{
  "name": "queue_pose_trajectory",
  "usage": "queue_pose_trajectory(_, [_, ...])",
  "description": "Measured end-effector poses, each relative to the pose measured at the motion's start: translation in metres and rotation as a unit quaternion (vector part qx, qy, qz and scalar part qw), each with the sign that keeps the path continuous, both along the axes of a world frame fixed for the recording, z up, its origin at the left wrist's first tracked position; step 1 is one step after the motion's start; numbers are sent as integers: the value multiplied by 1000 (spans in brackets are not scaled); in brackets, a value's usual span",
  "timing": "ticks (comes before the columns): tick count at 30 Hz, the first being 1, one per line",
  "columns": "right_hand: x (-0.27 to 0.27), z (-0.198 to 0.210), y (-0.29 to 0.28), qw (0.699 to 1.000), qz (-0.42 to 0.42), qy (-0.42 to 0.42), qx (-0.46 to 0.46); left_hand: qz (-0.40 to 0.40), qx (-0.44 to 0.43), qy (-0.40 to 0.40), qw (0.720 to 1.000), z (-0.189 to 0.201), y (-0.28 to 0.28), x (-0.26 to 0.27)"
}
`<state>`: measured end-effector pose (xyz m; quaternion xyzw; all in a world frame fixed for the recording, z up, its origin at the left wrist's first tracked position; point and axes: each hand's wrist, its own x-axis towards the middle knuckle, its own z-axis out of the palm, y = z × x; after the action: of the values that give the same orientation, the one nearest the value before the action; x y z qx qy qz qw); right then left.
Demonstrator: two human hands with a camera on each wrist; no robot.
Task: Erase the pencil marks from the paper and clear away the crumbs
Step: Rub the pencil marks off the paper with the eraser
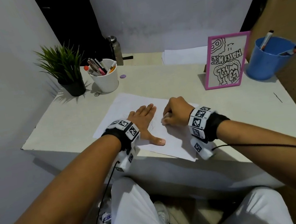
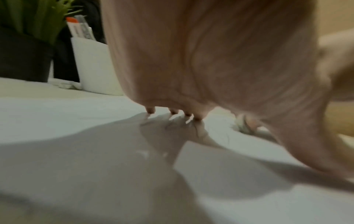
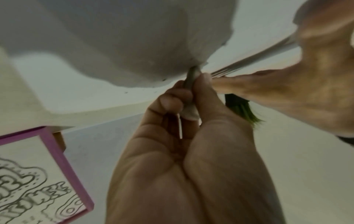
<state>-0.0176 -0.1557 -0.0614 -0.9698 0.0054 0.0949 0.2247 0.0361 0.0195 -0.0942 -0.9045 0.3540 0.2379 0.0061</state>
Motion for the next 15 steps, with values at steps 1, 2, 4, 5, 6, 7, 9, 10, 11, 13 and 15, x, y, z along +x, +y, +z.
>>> queue_pose_trajectory(1, [-1, 1, -3, 1000, -8, 10, 3, -4, -6, 3, 1000, 7, 1, 1])
queue_pose_trajectory(2, [2, 3, -8, 1000, -21, 20, 2, -8, -11, 3, 1000, 15, 2, 2])
queue_pose_trajectory(4, [9, 8, -16, 998, -33, 44, -5, -13, -9, 3, 1000, 24, 4, 1])
queue_pose_trajectory(5, [11, 11, -15, 998, -27, 50, -10, -13, -9, 4, 1000, 24, 5, 0])
queue_pose_trajectory(6, [14, 14, -13, 999, -16, 46, -16, -11, -8, 6, 1000, 21, 5, -2])
queue_pose_trajectory(7, [16, 17, -9, 999, -7, 34, -15, -9, -6, 7, 1000, 18, 4, -2])
queue_pose_trajectory(9, [27, 22, -3, 1000, -23, -1, -7, -7, 4, 9, 1000, 14, 4, 2])
queue_pose_trajectory(10, [32, 23, 0, 999, -40, -9, -3, -8, 11, 9, 1000, 13, 5, 4])
queue_pose_trajectory(11, [35, 23, 4, 999, -51, -9, -1, -11, 18, 8, 1000, 14, 5, 5])
queue_pose_trajectory(13, [27, 11, 18, 1000, -25, 1, -7, -22, 25, 3, 999, 14, 4, 8])
queue_pose_trajectory(15, [-2, 1, 36, 998, 52, 23, -18, -31, 17, -2, 999, 10, 5, 9])
